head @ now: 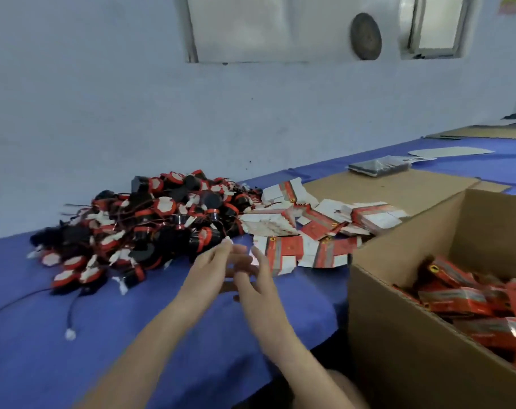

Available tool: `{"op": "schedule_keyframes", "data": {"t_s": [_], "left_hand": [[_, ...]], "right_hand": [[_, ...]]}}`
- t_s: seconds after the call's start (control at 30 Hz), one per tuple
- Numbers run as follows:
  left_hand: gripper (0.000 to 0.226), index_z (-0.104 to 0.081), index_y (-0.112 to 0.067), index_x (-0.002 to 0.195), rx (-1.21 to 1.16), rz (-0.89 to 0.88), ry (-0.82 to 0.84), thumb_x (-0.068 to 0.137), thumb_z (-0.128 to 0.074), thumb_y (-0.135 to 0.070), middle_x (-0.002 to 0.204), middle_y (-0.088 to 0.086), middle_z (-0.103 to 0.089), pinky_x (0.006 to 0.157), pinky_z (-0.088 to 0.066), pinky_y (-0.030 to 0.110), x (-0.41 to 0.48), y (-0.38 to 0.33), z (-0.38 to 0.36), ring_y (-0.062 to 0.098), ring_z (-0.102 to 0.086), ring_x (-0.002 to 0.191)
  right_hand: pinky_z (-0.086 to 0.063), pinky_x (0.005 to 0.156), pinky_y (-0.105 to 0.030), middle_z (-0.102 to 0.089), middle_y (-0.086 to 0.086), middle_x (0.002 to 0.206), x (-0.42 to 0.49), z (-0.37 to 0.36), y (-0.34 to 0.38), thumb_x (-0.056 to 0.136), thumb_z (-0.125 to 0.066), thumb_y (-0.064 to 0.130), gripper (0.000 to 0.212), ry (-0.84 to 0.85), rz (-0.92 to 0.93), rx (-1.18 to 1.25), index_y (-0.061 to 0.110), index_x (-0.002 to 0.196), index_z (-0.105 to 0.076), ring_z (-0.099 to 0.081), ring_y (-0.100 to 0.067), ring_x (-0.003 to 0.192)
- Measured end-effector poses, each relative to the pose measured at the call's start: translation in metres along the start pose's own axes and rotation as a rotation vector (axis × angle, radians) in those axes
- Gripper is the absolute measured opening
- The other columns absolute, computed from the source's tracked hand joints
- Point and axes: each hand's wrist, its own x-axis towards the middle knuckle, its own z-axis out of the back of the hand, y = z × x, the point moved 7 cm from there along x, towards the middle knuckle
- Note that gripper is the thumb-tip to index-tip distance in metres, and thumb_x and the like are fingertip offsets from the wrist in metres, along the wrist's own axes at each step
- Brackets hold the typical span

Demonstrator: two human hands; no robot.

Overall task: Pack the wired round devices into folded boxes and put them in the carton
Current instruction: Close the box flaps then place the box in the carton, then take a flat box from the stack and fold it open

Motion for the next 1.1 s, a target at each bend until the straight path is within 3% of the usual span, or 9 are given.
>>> {"op": "schedule_keyframes", "data": {"t_s": [0.1, 0.2, 0.27, 0.4, 0.53, 0.6, 0.73, 0.9, 1.1], "left_hand": [[0.038, -0.068, -0.015, 0.107, 0.185, -0.014, -0.041, 0.107, -0.037, -0.038, 0.096, 0.005, -0.077, 0.062, -0.057, 0.022, 0.012, 0.022, 0.069, 0.017, -0.074, 0.082], [0.036, -0.067, -0.018, 0.106, 0.307, 0.005, -0.126, 0.106, -0.038, -0.039, 0.094, 0.002, -0.075, 0.067, -0.059, 0.031, 0.027, 0.042, 0.128, 0.021, -0.071, 0.078], [0.035, -0.067, -0.016, 0.106, 0.35, 0.012, -0.165, 0.107, -0.038, -0.036, 0.092, 0.001, -0.075, 0.067, -0.058, 0.033, 0.036, 0.056, 0.156, 0.02, -0.07, 0.076], [0.036, -0.068, -0.019, 0.104, 0.43, 0.003, -0.175, 0.106, -0.037, -0.036, 0.093, -0.003, -0.074, 0.066, -0.057, 0.03, 0.051, 0.084, 0.184, 0.015, -0.069, 0.075], [0.039, -0.07, -0.018, 0.099, 0.366, -0.035, -0.241, 0.103, -0.038, -0.041, 0.091, 0.001, -0.074, 0.062, -0.056, 0.031, 0.062, 0.11, 0.182, 0.02, -0.068, 0.072], [0.045, -0.069, -0.017, 0.097, 0.314, -0.062, -0.276, 0.096, -0.038, -0.049, 0.089, 0.002, -0.074, 0.055, -0.052, 0.024, 0.068, 0.119, 0.173, 0.016, -0.066, 0.066], [0.043, -0.069, -0.02, 0.098, 0.268, -0.131, -0.266, 0.099, -0.037, -0.049, 0.088, 0.0, -0.074, 0.056, -0.051, 0.021, 0.084, 0.12, 0.153, 0.015, -0.067, 0.066], [0.04, -0.068, -0.015, 0.102, 0.192, -0.144, -0.28, 0.106, -0.037, -0.039, 0.086, 0.002, -0.074, 0.058, -0.054, 0.024, 0.095, 0.111, 0.135, 0.018, -0.067, 0.067], [0.04, -0.068, -0.015, 0.1, 0.114, -0.146, -0.301, 0.108, -0.035, -0.037, 0.086, 0.003, -0.074, 0.057, -0.054, 0.025, 0.095, 0.099, 0.11, 0.019, -0.067, 0.066]], "right_hand": [[-0.058, 0.085, -0.053, -0.067, -0.011, 0.117, -0.004, -0.055, 0.012, 0.101, -0.053, 0.031, 0.046, 0.179, -0.002, -0.036, 0.055, 0.139, -0.041, -0.068, -0.025, 0.093], [-0.046, 0.055, -0.021, -0.067, 0.004, 0.105, 0.002, -0.088, 0.016, 0.103, -0.047, 0.026, 0.039, 0.319, -0.04, -0.068, 0.048, 0.135, -0.045, -0.049, -0.003, 0.061], [-0.039, 0.05, -0.015, -0.064, 0.015, 0.114, 0.007, -0.096, 0.015, 0.105, -0.044, 0.021, 0.033, 0.352, -0.047, -0.105, 0.038, 0.133, -0.053, -0.046, 0.001, 0.053], [-0.049, 0.077, -0.021, -0.063, 0.017, 0.115, 0.03, -0.085, 0.017, 0.106, -0.045, 0.017, 0.028, 0.201, 0.098, -0.31, 0.032, 0.118, -0.065, -0.061, -0.002, 0.094], [-0.046, 0.083, -0.034, -0.06, 0.012, 0.107, 0.059, -0.053, 0.033, 0.101, -0.051, 0.016, 0.022, -0.132, 0.276, -0.51, 0.027, 0.109, -0.069, -0.053, -0.017, 0.096], [-0.041, 0.098, -0.04, -0.06, 0.001, 0.12, 0.071, -0.036, 0.034, 0.099, -0.055, 0.023, 0.025, -0.223, 0.266, -0.699, 0.024, 0.121, -0.065, -0.051, -0.026, 0.113], [-0.01, 0.123, -0.048, -0.022, -0.007, 0.163, 0.082, -0.019, -0.006, 0.101, -0.042, 0.053, 0.063, 0.053, -0.038, -1.121, 0.024, 0.155, -0.028, -0.013, -0.029, 0.153], [-0.031, 0.108, -0.036, -0.04, 0.004, 0.151, 0.076, 0.002, -0.014, 0.105, -0.039, 0.039, 0.038, 0.145, 0.003, -1.251, 0.028, 0.141, -0.044, -0.04, -0.023, 0.134], [-0.035, 0.101, -0.034, -0.048, 0.013, 0.145, 0.067, 0.014, -0.002, 0.109, -0.03, 0.038, 0.037, 0.156, 0.152, -1.22, 0.033, 0.14, -0.048, -0.046, -0.021, 0.125]]}}
